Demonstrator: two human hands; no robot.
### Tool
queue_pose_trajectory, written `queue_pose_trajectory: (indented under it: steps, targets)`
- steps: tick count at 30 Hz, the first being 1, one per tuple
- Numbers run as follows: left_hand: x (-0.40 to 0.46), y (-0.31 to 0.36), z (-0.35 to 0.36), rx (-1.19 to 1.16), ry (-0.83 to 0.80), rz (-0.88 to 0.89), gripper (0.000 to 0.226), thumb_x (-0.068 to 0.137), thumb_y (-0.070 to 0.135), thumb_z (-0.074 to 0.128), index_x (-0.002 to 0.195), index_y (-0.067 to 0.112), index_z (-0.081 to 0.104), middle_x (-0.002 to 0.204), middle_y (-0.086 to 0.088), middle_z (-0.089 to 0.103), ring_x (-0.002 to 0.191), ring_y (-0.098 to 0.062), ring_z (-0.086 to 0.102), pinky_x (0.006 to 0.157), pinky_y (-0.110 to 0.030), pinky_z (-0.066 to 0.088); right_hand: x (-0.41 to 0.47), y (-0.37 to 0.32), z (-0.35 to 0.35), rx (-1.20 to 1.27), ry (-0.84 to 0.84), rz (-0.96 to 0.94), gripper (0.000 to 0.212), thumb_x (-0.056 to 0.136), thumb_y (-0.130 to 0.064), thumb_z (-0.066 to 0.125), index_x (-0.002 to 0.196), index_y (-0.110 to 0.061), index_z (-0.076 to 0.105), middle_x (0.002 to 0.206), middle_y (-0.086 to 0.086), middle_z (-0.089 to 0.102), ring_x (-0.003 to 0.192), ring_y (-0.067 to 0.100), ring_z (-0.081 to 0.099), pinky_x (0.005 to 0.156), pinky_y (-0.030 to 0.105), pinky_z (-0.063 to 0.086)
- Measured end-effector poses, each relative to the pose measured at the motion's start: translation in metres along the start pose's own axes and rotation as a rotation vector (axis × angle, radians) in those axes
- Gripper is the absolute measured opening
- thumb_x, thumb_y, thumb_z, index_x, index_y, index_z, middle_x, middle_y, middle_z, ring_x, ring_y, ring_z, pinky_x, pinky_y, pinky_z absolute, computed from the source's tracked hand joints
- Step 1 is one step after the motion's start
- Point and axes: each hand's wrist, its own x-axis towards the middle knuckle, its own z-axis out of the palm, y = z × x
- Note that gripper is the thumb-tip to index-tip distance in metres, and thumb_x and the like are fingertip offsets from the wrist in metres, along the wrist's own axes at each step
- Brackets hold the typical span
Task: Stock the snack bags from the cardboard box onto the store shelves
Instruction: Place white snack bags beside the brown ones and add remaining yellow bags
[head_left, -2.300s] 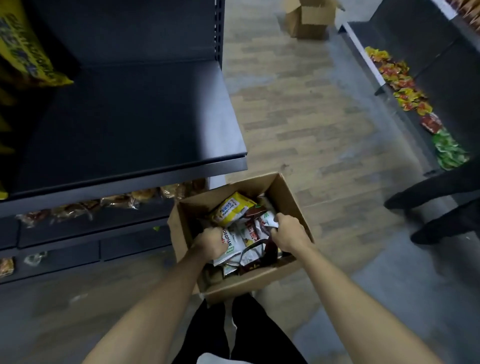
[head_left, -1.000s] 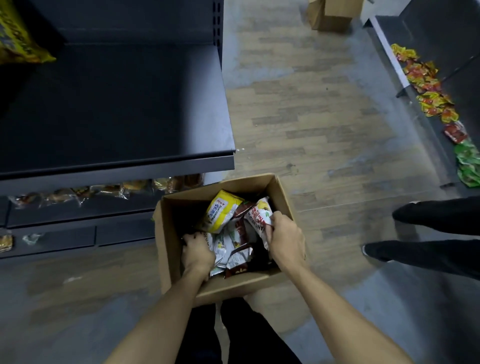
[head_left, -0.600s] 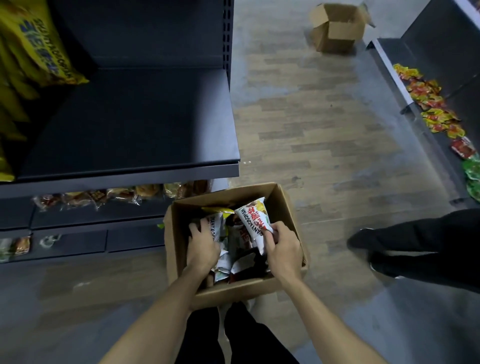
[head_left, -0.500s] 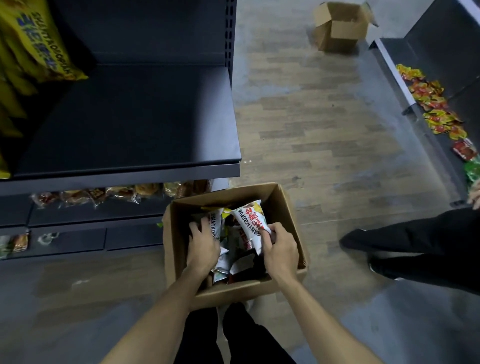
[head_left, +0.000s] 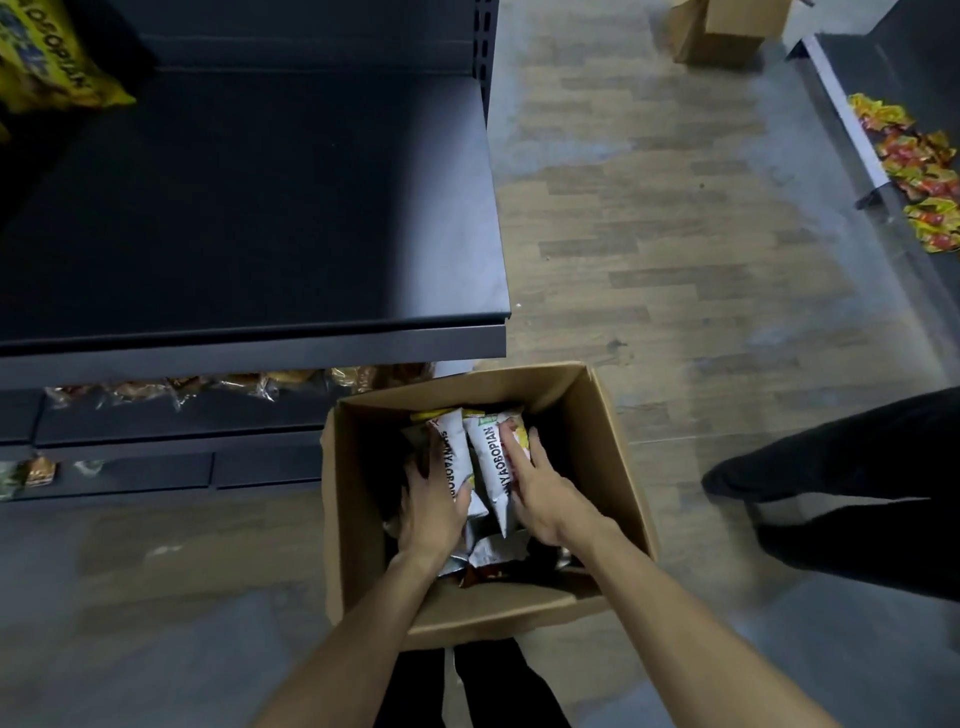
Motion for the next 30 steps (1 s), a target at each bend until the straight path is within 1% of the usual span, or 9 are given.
queue_pose_trajectory:
  steps: [2, 6, 9, 11, 14, 16, 20, 26, 30]
  targets:
    - [0.003, 0.004, 0.001, 0.029, -0.006, -0.011, 0.085, 0.093, 0.045, 0.052, 0.155, 0.027, -0.003, 0.142, -0.020, 0.028, 0.121, -0.039, 0.045, 0.095, -0.044, 0.044, 0.008, -0.002, 0.005, -0.035, -0.035, -0.008, 0.088, 0.096, -0.041, 0.044, 0.149, -0.033, -0.025, 0.156, 0.017, -0.029, 0.120, 0.048, 0.050, 0.096, 0.044, 0.045]
    - [0.007, 0.005, 0.005, 0.023, -0.055, -0.063, 0.089, 0.091, 0.046, 0.053, 0.154, 0.029, -0.008, 0.141, -0.020, 0.029, 0.122, -0.037, 0.046, 0.097, -0.044, 0.044, 0.018, -0.003, 0.020, -0.111, -0.003, 0.039, 0.106, 0.086, -0.069, 0.046, 0.151, -0.025, -0.024, 0.157, 0.020, -0.026, 0.135, 0.044, 0.034, 0.102, 0.048, 0.040]
    - [0.010, 0.001, 0.009, 0.009, -0.090, -0.064, 0.097, 0.088, 0.044, 0.057, 0.152, 0.033, -0.015, 0.133, -0.021, 0.039, 0.116, -0.037, 0.051, 0.094, -0.042, 0.045, 0.026, 0.000, 0.027, -0.082, -0.032, 0.100, 0.106, 0.087, -0.064, 0.052, 0.150, -0.027, -0.026, 0.158, 0.022, -0.017, 0.137, 0.043, 0.031, 0.107, 0.049, 0.036]
    - [0.010, 0.001, 0.009, -0.003, -0.107, -0.066, 0.098, 0.088, 0.041, 0.059, 0.152, 0.033, -0.014, 0.126, -0.020, 0.045, 0.111, -0.037, 0.054, 0.090, -0.040, 0.046, 0.026, -0.001, 0.026, 0.021, -0.009, 0.136, 0.098, 0.091, -0.051, 0.055, 0.151, -0.031, -0.020, 0.157, 0.021, 0.002, 0.134, 0.044, 0.035, 0.106, 0.051, 0.039]
    - [0.005, 0.002, 0.000, 0.010, -0.091, -0.057, 0.093, 0.089, 0.040, 0.060, 0.154, 0.032, -0.006, 0.129, -0.018, 0.046, 0.112, -0.037, 0.055, 0.089, -0.042, 0.048, 0.011, -0.005, 0.015, -0.040, 0.088, 0.139, 0.080, 0.098, -0.037, 0.047, 0.154, -0.034, -0.010, 0.135, 0.017, 0.028, 0.098, 0.043, 0.059, 0.079, 0.042, 0.048]
    - [-0.001, 0.003, -0.010, 0.055, -0.088, -0.031, 0.086, 0.092, 0.042, 0.057, 0.155, 0.031, 0.000, 0.132, -0.015, 0.046, 0.114, -0.035, 0.055, 0.089, -0.043, 0.048, -0.004, -0.011, 0.005, -0.049, 0.153, 0.208, 0.072, 0.098, -0.035, 0.044, 0.154, -0.039, -0.001, 0.133, 0.014, 0.028, 0.090, 0.041, 0.061, 0.078, 0.042, 0.048]
    - [-0.021, 0.008, -0.031, 0.135, -0.111, -0.008, 0.081, 0.091, 0.032, 0.059, 0.154, 0.036, 0.007, 0.125, -0.012, 0.050, 0.107, -0.034, 0.059, 0.085, -0.042, 0.050, -0.029, -0.025, -0.011, -0.035, 0.215, 0.357, 0.052, 0.098, -0.036, 0.042, 0.147, -0.038, 0.025, 0.148, 0.015, 0.020, 0.099, 0.040, 0.063, 0.086, 0.042, 0.048]
    - [-0.038, 0.010, -0.052, 0.134, -0.083, 0.006, 0.076, 0.087, 0.023, 0.058, 0.151, 0.035, 0.017, 0.114, -0.009, 0.052, 0.096, -0.033, 0.062, 0.079, -0.039, 0.050, -0.043, -0.032, -0.029, -0.096, 0.241, 0.321, 0.035, 0.099, -0.035, 0.040, 0.130, -0.023, 0.049, 0.158, 0.017, 0.014, 0.103, 0.039, 0.064, 0.086, 0.039, 0.047]
    - [-0.037, 0.004, -0.047, 0.174, -0.109, -0.034, 0.071, 0.088, 0.025, 0.058, 0.149, 0.033, 0.022, 0.117, -0.009, 0.051, 0.099, -0.032, 0.061, 0.080, -0.037, 0.049, -0.025, -0.020, -0.023, -0.013, 0.041, 0.215, 0.041, 0.097, -0.035, 0.034, 0.126, -0.014, 0.054, 0.157, 0.020, 0.019, 0.132, 0.039, 0.044, 0.100, 0.042, 0.043]
